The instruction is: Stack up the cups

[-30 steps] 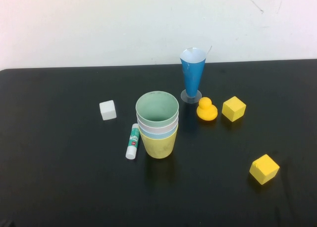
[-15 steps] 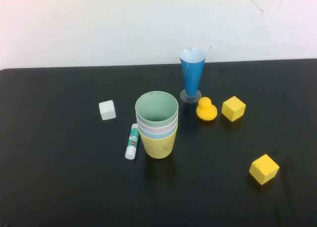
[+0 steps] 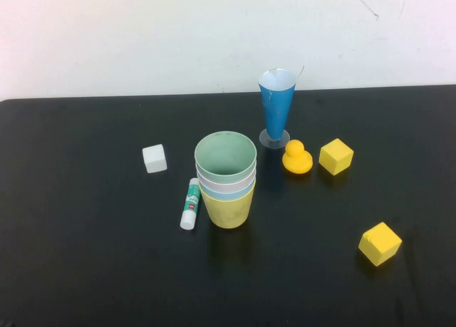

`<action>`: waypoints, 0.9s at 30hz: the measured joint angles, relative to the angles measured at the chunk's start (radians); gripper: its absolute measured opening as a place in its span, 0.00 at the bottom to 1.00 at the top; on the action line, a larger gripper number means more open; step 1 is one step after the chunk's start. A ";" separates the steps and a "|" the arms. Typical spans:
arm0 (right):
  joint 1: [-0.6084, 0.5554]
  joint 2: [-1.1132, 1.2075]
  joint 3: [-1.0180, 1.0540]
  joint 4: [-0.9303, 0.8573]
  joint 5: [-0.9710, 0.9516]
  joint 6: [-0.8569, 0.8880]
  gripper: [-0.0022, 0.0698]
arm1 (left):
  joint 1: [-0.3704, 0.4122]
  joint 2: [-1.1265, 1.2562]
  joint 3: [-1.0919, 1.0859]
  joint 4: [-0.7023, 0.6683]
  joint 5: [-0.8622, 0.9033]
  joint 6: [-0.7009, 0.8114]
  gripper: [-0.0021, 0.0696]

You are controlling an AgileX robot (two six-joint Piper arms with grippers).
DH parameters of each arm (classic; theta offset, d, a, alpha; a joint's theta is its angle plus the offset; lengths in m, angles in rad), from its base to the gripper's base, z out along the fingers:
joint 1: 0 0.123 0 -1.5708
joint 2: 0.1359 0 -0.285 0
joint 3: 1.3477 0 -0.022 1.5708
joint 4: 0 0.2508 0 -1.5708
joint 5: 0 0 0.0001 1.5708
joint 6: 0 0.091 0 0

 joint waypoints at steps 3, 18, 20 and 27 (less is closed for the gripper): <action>0.000 -0.055 0.012 0.000 0.006 0.000 0.03 | 0.000 0.000 0.000 0.002 0.000 -0.002 0.03; -0.452 -0.508 0.162 0.006 -0.025 -0.007 0.03 | 0.000 0.000 0.000 0.002 0.001 -0.004 0.03; -0.510 -0.565 0.202 0.008 -0.035 -0.005 0.03 | 0.000 0.000 0.000 0.002 0.001 -0.005 0.03; -0.567 -0.594 0.267 0.043 -0.005 -0.003 0.03 | 0.000 0.000 0.000 0.002 0.002 -0.006 0.03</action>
